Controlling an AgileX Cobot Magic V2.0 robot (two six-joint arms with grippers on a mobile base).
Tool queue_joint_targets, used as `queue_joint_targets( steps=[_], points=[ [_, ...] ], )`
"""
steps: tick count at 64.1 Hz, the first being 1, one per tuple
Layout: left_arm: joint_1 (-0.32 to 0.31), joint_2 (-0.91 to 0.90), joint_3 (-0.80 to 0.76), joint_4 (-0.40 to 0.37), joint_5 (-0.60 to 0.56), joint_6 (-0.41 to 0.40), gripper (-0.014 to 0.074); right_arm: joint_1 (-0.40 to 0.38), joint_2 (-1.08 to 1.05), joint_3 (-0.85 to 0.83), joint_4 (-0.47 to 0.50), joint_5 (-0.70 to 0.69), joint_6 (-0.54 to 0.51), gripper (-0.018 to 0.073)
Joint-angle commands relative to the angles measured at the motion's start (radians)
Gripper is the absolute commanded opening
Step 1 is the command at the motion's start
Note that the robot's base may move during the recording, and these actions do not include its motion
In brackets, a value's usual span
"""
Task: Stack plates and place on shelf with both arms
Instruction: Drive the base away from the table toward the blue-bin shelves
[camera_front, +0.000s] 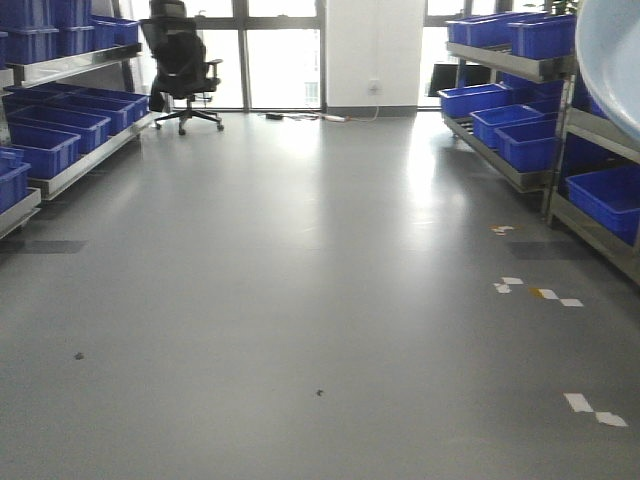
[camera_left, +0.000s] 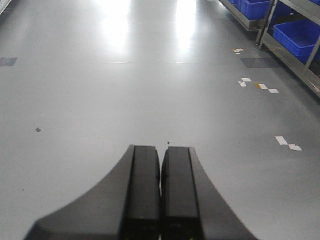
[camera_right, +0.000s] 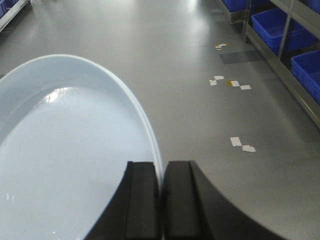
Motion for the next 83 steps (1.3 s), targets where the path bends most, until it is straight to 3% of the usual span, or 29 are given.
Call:
queue_joint_targets(
  steps=[1, 83],
  points=[
    [0.002, 0.005, -0.028, -0.007, -0.085, -0.005, 0.0084, -0.005, 0.01, -0.031, -0.006, -0.098, -0.004, 0.0022],
    [0.002, 0.005, -0.028, -0.007, -0.085, -0.005, 0.0083, -0.005, 0.01, -0.031, -0.006, -0.098, -0.004, 0.0022]
  ],
)
